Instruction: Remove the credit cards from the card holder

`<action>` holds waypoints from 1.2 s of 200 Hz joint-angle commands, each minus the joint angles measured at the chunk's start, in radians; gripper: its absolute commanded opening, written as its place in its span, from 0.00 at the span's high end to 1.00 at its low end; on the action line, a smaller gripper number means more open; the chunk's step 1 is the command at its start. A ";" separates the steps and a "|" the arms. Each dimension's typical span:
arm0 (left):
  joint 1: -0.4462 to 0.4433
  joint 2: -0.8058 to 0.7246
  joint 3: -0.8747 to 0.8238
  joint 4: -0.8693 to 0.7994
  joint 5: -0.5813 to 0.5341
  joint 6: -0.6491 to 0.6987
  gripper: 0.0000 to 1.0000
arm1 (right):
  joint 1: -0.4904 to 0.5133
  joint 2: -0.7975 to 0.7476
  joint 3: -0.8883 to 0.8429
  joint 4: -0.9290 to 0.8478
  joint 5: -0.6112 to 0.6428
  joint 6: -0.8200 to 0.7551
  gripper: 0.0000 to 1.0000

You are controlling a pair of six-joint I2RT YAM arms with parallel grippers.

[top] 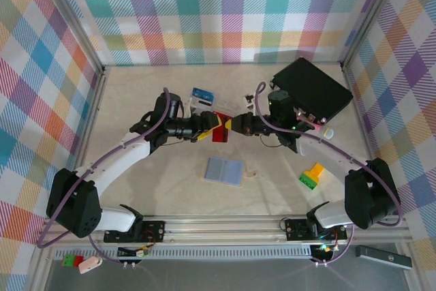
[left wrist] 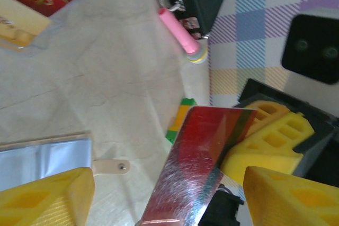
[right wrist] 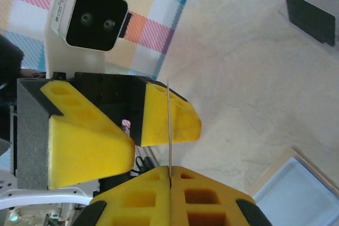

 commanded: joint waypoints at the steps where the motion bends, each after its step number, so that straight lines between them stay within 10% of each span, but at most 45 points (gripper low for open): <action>1: 0.004 -0.005 0.044 0.086 0.090 0.014 0.29 | -0.020 0.012 0.023 0.105 -0.105 0.054 0.97; 75: 0.004 0.003 0.054 0.153 0.131 -0.010 0.69 | -0.046 0.011 -0.006 0.192 -0.146 0.114 0.97; 122: 0.008 0.008 0.051 0.155 0.093 -0.041 1.00 | -0.047 0.009 -0.059 0.270 -0.087 0.159 0.79; 192: 0.016 -0.021 0.018 0.181 -0.007 -0.105 1.00 | -0.010 0.003 -0.213 0.625 -0.013 0.463 0.63; 240: 0.017 -0.020 0.011 0.192 -0.015 -0.121 1.00 | 0.026 0.003 -0.233 0.687 0.050 0.506 0.79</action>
